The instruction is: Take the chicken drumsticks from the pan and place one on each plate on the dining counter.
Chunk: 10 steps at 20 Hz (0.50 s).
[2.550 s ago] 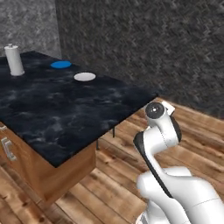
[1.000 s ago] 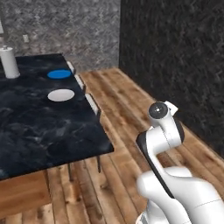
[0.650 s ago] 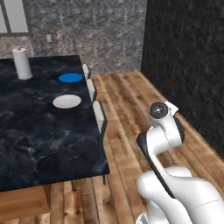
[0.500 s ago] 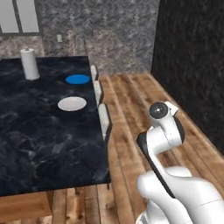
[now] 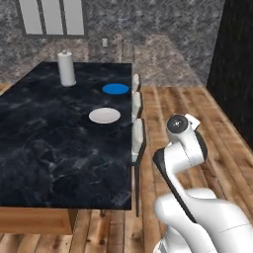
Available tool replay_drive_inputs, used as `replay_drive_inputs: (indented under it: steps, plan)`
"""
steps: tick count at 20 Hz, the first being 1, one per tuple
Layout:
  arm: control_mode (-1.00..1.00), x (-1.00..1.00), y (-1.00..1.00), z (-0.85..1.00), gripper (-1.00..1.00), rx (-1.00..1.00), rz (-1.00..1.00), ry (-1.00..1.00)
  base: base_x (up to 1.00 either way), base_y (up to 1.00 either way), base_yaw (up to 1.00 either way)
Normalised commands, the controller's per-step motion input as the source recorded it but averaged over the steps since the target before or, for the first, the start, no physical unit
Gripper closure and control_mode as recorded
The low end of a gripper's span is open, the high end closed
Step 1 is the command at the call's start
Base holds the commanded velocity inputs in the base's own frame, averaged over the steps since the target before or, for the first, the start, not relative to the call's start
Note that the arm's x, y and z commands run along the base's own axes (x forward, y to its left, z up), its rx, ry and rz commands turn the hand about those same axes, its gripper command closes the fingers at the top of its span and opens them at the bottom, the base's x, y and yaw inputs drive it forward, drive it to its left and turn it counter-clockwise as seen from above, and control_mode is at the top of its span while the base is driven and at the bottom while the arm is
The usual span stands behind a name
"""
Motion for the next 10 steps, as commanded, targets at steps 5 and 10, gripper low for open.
replay_drive_inputs:
  steps: [5, 10]
  plan:
    - [1.00, 0.00, 0.00, 0.00, 1.00, 0.00, 0.00, 0.00, 0.14, -0.55, 0.36]
    - [1.00, 0.00, 0.00, 0.00, 1.00, 0.00, 0.00, 0.00, 0.04, -0.90, 0.34]
